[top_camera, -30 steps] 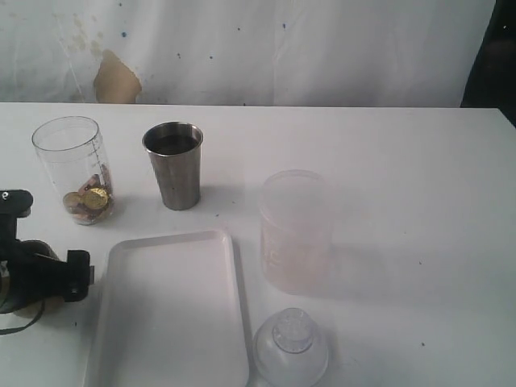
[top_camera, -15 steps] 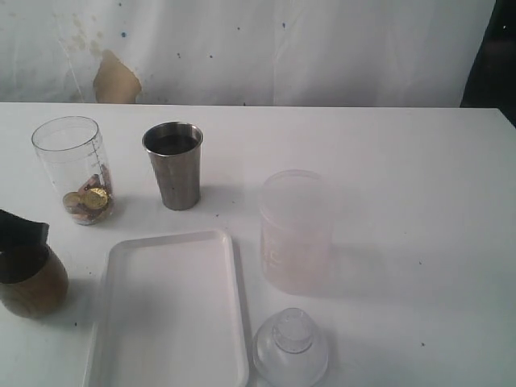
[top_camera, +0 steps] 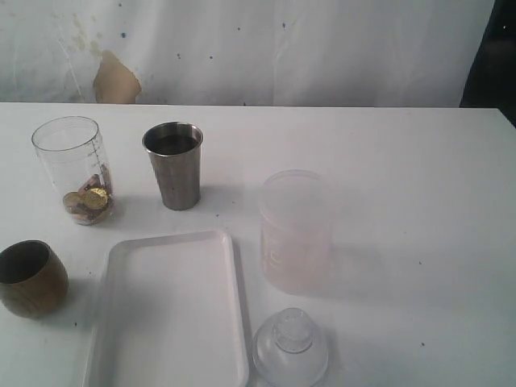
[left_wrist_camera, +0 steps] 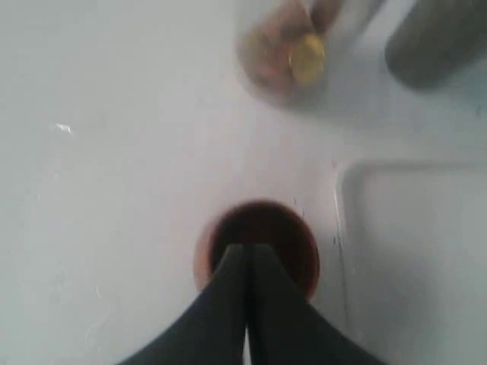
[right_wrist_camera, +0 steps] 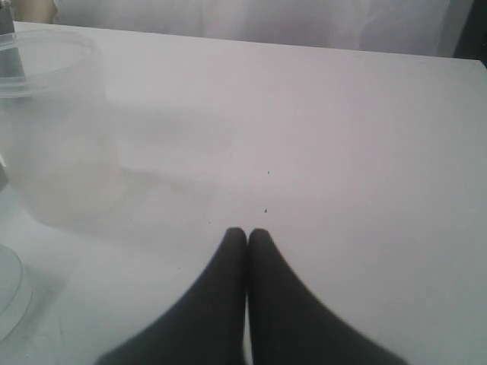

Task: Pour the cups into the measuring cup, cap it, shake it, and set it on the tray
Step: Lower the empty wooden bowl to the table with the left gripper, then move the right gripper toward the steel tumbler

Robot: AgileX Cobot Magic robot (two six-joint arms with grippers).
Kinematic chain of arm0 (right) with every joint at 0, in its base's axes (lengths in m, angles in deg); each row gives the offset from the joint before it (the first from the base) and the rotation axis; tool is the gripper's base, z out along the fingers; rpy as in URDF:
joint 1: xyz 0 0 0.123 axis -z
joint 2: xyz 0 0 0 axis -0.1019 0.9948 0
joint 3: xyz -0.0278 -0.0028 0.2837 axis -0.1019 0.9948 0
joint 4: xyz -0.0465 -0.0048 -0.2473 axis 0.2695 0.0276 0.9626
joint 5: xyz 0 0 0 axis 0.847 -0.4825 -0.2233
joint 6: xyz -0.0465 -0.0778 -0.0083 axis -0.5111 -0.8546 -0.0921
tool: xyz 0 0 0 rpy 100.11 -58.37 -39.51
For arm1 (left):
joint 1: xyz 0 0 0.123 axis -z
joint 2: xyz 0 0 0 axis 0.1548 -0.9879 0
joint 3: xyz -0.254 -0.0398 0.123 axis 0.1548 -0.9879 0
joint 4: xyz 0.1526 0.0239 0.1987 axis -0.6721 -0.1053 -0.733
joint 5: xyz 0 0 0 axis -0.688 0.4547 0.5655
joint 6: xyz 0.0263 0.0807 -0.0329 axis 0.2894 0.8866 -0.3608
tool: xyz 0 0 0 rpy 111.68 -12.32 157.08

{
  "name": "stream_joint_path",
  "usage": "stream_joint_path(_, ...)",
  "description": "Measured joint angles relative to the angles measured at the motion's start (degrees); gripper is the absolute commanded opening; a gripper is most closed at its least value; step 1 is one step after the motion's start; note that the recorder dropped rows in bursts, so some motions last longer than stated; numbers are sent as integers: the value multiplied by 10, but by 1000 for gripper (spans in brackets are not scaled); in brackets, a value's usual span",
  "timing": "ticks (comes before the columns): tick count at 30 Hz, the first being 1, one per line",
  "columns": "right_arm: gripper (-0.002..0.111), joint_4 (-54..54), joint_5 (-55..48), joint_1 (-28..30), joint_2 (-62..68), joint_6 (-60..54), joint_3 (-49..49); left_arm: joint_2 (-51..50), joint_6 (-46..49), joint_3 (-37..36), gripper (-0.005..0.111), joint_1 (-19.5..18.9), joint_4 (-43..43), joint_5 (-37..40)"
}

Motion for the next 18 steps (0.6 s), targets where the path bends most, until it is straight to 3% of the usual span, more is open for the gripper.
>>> stream_joint_path(4,0,0,0,0,0,0,0,84,14,-49,0,-28,48,-89)
stream_joint_path(9,0,0,0,0,0,0,0,203,8,-114,0,-29,69,-204)
stream_joint_path(18,0,0,0,0,0,0,0,348,6,-247,0,-29,109,-312)
